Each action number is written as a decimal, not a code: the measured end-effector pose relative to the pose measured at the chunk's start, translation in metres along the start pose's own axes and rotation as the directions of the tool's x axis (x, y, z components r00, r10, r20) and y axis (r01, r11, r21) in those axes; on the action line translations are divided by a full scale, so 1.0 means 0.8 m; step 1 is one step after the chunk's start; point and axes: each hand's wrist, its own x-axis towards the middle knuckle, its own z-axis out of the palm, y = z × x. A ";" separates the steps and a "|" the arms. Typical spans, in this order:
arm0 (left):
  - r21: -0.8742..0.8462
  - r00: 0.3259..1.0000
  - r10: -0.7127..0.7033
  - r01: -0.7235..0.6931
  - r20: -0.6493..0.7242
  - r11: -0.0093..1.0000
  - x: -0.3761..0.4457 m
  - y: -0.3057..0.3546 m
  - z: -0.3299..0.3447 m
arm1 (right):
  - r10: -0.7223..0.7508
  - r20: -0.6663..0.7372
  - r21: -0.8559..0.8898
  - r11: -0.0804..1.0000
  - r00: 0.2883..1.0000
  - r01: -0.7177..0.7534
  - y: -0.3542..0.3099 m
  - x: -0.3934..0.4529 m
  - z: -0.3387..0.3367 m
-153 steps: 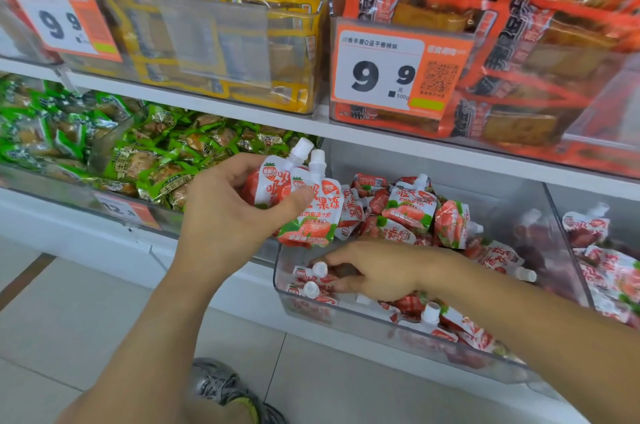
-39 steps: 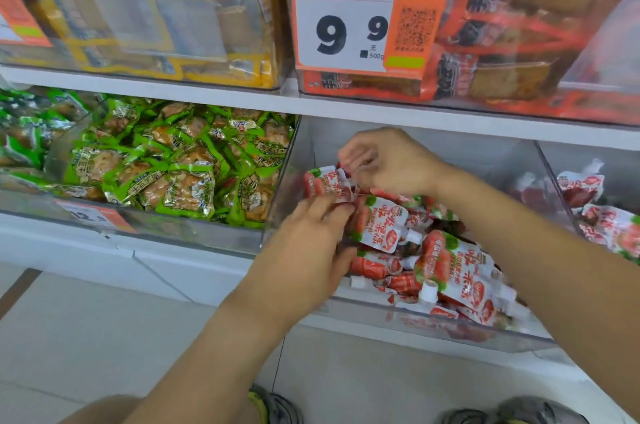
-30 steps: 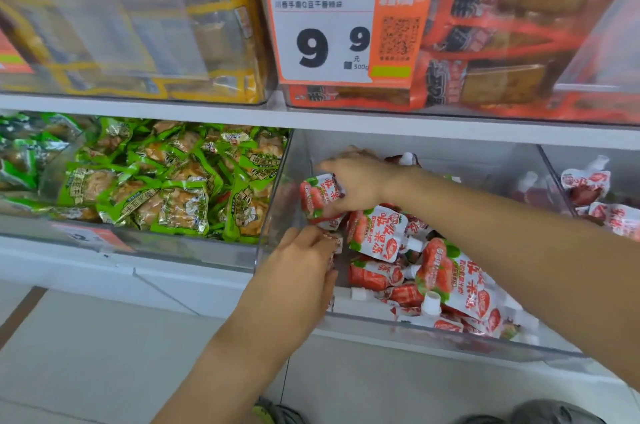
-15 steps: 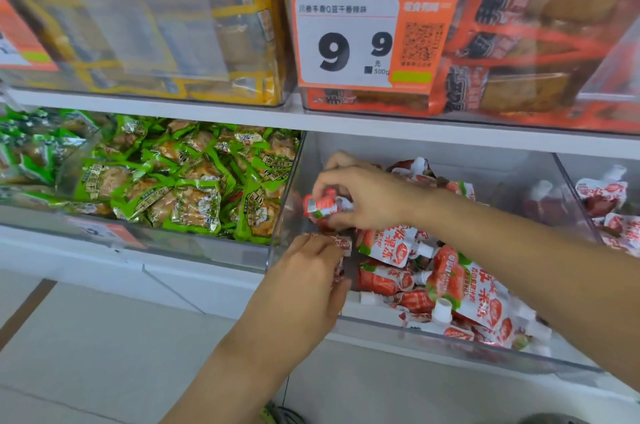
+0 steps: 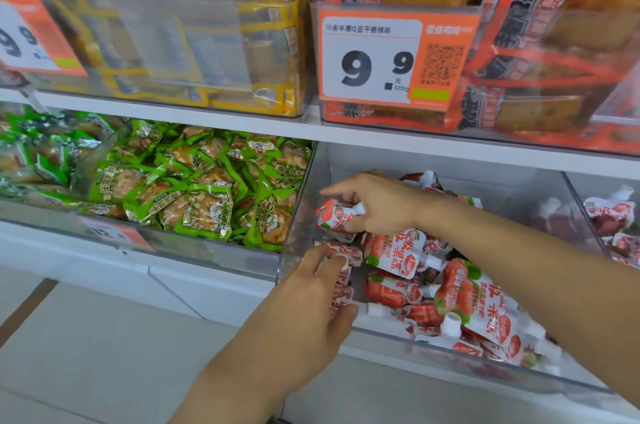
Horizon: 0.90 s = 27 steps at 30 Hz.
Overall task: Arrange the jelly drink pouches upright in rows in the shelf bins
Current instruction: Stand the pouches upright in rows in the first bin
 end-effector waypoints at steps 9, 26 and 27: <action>-0.008 0.999 -0.011 0.011 -0.039 1.000 0.002 0.001 0.002 | -0.066 0.124 -0.037 0.997 0.990 0.071 -0.018 0.007 0.014; 0.073 0.999 -0.008 0.010 -0.036 0.997 0.029 0.000 0.015 | 0.048 0.048 0.378 0.924 0.998 -0.063 0.018 0.029 -0.031; 0.069 0.999 -0.008 0.010 -0.032 0.998 0.028 0.000 0.016 | 0.036 0.068 0.292 0.955 0.997 -0.054 0.015 0.035 -0.029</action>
